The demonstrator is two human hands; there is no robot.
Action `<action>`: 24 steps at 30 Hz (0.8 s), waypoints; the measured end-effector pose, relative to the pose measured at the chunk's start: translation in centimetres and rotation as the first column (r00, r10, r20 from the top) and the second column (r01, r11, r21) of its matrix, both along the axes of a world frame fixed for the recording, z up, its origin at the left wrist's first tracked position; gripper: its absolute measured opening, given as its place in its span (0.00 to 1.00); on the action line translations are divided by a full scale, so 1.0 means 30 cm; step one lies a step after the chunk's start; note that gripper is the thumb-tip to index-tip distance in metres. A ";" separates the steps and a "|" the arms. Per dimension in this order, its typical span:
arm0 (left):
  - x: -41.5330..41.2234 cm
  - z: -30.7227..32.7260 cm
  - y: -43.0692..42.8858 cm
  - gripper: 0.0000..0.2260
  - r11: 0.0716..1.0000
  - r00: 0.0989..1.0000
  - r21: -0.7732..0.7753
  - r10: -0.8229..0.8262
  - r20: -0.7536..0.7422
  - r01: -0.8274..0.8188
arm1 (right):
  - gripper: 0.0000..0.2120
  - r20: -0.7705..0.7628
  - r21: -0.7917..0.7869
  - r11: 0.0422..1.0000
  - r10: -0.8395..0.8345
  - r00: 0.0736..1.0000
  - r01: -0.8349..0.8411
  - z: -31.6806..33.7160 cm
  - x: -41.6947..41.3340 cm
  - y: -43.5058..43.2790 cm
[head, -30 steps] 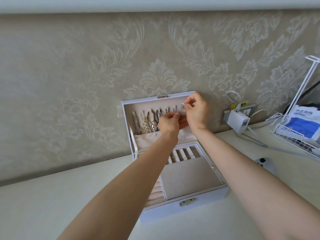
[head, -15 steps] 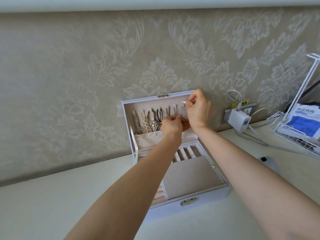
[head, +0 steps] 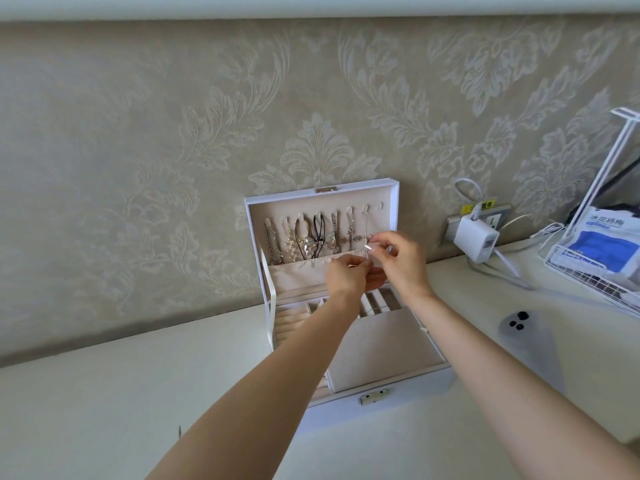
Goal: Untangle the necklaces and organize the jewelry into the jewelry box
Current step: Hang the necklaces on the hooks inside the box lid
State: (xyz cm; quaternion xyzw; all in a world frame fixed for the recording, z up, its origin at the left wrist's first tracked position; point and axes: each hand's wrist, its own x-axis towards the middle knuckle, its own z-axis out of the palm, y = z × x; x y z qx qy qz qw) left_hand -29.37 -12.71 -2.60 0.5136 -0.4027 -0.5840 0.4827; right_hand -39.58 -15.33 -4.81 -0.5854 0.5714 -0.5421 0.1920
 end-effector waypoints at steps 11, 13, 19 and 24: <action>0.019 -0.001 -0.006 0.06 1.000 1.000 0.022 -0.010 -0.026 0.011 | 0.08 -0.002 0.062 0.996 0.065 0.998 -0.064 0.034 -0.020 -0.017; 0.022 -0.004 -0.008 0.06 1.000 1.000 0.015 -0.007 -0.013 0.007 | 0.08 -0.063 0.047 0.997 0.066 0.996 -0.063 0.039 -0.023 -0.018; 0.026 -0.001 0.000 0.04 1.000 0.998 -0.012 -0.023 0.054 0.024 | 0.03 -0.163 -0.017 1.000 -0.026 0.986 0.024 0.075 -0.016 -0.053; 0.026 -0.057 0.047 0.06 0.983 0.931 -0.058 -0.143 0.336 0.172 | 0.14 -0.096 0.213 0.968 -0.113 0.989 0.131 0.070 0.015 0.023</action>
